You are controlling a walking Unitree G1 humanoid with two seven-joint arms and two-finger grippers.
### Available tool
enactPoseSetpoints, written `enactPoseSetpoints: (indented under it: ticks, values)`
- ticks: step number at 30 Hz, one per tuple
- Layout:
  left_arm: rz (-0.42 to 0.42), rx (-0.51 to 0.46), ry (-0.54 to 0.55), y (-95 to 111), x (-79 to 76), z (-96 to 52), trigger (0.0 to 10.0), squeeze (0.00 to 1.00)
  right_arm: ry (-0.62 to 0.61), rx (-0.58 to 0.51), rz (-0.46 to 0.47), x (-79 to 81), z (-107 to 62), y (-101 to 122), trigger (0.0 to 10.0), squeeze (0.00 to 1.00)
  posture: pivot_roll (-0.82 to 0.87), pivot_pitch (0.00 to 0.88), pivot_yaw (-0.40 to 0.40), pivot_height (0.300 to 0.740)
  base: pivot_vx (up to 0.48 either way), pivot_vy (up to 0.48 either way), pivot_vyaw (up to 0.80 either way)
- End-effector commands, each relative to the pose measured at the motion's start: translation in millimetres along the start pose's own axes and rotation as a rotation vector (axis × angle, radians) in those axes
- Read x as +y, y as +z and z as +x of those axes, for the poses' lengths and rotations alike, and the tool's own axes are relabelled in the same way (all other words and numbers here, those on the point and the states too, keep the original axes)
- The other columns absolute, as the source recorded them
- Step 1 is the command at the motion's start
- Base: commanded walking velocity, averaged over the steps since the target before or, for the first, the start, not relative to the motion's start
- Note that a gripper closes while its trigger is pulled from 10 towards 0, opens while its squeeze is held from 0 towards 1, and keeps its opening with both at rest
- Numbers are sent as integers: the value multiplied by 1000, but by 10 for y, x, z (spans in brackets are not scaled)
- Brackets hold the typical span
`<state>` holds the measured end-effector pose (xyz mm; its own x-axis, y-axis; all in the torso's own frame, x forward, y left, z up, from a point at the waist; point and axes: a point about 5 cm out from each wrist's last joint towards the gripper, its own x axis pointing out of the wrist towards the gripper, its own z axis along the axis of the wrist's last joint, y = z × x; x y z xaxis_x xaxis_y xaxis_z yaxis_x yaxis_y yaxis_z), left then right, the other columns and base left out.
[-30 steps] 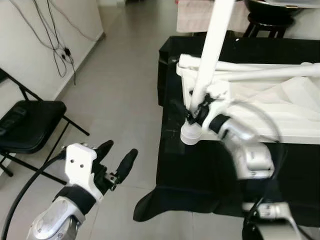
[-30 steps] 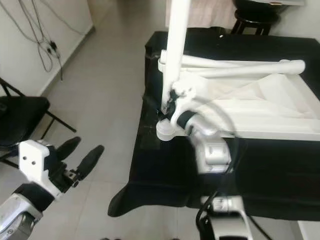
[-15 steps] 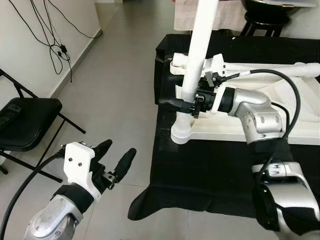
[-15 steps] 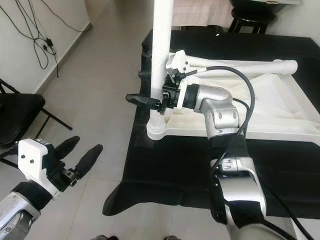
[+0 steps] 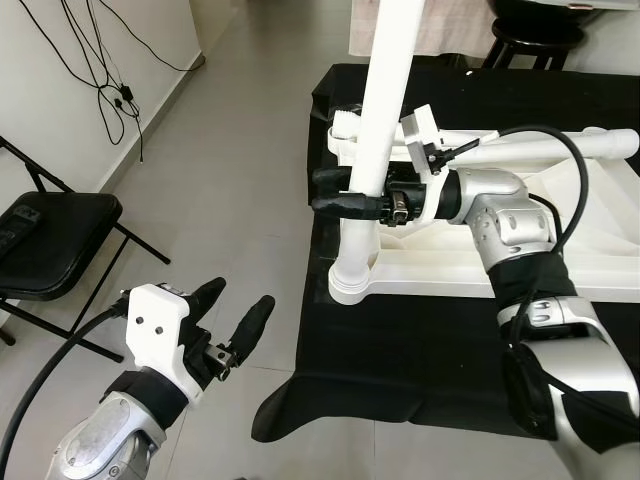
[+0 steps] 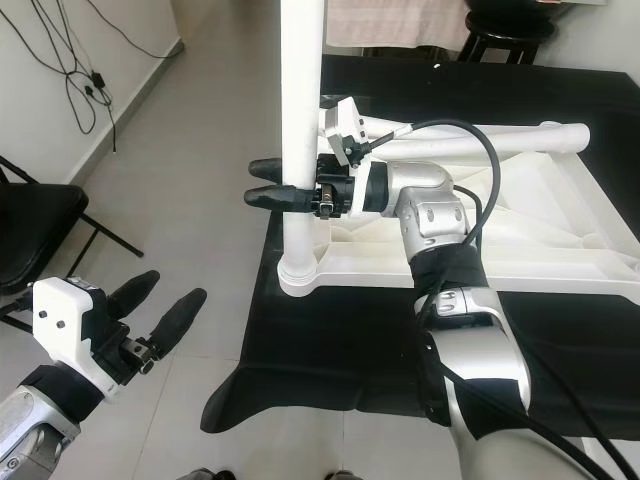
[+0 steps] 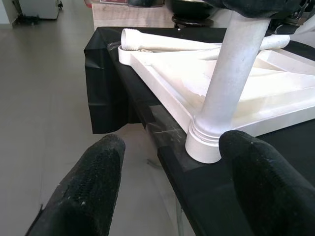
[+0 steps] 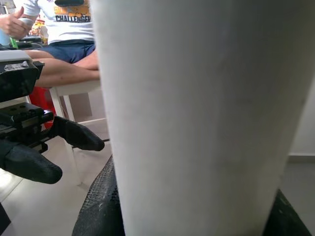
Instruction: Building children table
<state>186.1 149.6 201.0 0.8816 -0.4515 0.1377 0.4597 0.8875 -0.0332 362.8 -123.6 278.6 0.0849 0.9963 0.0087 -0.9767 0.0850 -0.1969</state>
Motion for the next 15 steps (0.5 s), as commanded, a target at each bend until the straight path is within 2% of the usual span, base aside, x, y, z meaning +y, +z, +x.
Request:
enactPoseSetpoints:
  ticks: [1,3,5,6,7,9,10,11,12,14,15]
  values:
    - [-2,10,-5,-1,-5,-14,10000,0,26,7,-8,20,54,-35,0,0,-10,195,2,740,0,0,0]
    - [-2,10,-5,-1,-5,-14,10000,0,26,7,-8,20,54,-35,0,0,-10,195,2,740,0,0,0]
    - [1,10,-5,-3,8,1,10000,0,-136,2,-63,20,-70,-33,0,0,-30,192,-2,740,0,0,0]
    - [1,10,-5,-3,8,1,10000,0,-136,2,-63,20,-70,-33,0,0,-30,192,-2,740,0,0,0]
    - [3,10,-3,-8,20,10,10000,0,-253,4,-46,80,-114,-81,0,0,-40,191,-5,740,0,0,0]
    - [3,10,-3,-8,20,10,10000,0,-253,4,-46,80,-114,-81,0,0,-40,191,-5,740,0,0,0]
    - [8,10,1,-11,41,20,10000,0,-491,-6,-3,162,-57,-226,0,0,-54,191,-4,740,0,0,0]
    - [8,10,1,-11,41,20,10000,0,-491,-6,-3,162,-57,-226,0,0,-54,191,-4,740,0,0,0]
    - [11,12,7,-14,71,33,10000,0,-753,67,104,358,-14,-546,0,0,-86,200,12,740,0,0,0]
    - [11,12,7,-14,71,33,10000,0,-753,67,104,358,-14,-546,0,0,-86,200,12,740,0,0,0]
    - [12,11,9,-15,90,52,10000,0,-922,128,149,552,2,-765,0,0,-78,191,21,740,0,0,0]
